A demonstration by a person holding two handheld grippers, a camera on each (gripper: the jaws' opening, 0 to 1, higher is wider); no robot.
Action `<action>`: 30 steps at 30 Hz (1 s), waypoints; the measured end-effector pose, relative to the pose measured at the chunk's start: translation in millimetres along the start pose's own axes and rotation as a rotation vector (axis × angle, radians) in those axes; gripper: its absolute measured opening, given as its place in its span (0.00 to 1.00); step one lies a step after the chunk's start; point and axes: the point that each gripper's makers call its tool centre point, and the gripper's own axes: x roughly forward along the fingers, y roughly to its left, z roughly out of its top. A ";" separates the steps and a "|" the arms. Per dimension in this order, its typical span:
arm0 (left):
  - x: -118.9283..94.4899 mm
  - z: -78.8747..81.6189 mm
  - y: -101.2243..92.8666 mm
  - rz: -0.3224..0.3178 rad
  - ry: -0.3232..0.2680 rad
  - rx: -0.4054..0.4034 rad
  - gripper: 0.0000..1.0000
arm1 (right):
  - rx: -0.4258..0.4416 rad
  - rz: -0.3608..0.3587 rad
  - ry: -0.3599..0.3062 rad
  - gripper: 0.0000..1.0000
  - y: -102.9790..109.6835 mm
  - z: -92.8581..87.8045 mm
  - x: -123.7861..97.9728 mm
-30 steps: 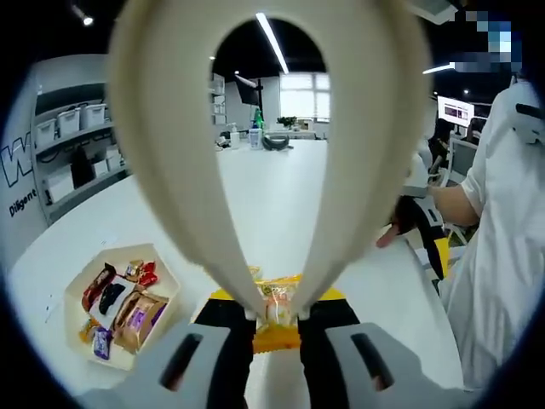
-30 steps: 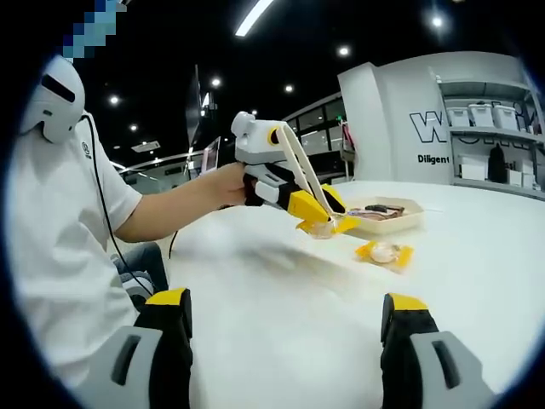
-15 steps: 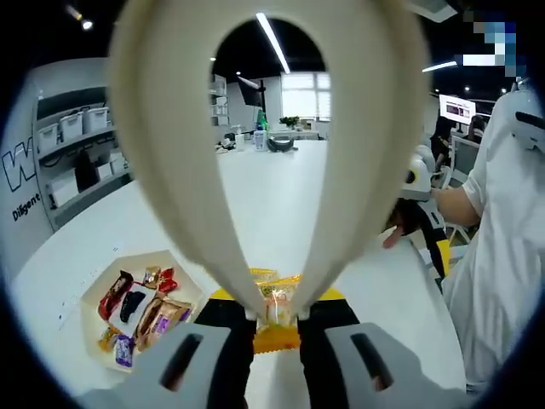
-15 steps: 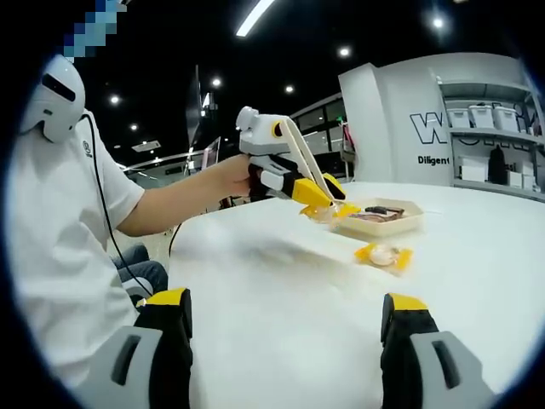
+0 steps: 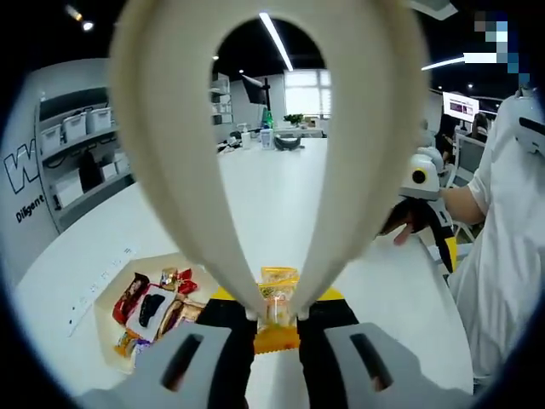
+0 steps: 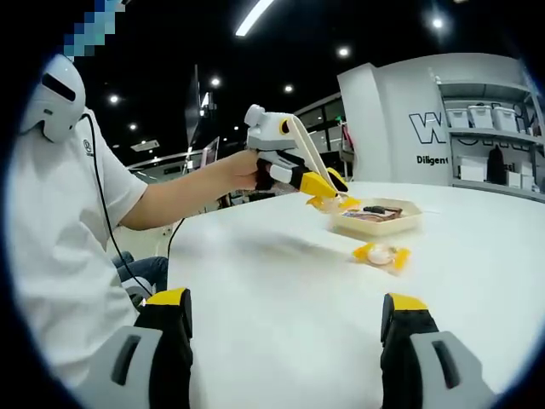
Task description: Place the target food into the container with the food tongs after gripping and lifting it, then release it inside without dropping or visibly crushing the food.
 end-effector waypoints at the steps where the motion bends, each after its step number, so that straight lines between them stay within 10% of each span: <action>1: -0.2 0.2 0.7 0.000 0.000 0.000 0.16 | 0.000 0.000 0.000 0.92 -0.1 0.0 -0.1; 30: 14.8 1.1 56.9 0.026 0.006 -0.038 0.14 | 0.017 -0.017 0.007 0.92 -10.0 -4.2 -1.8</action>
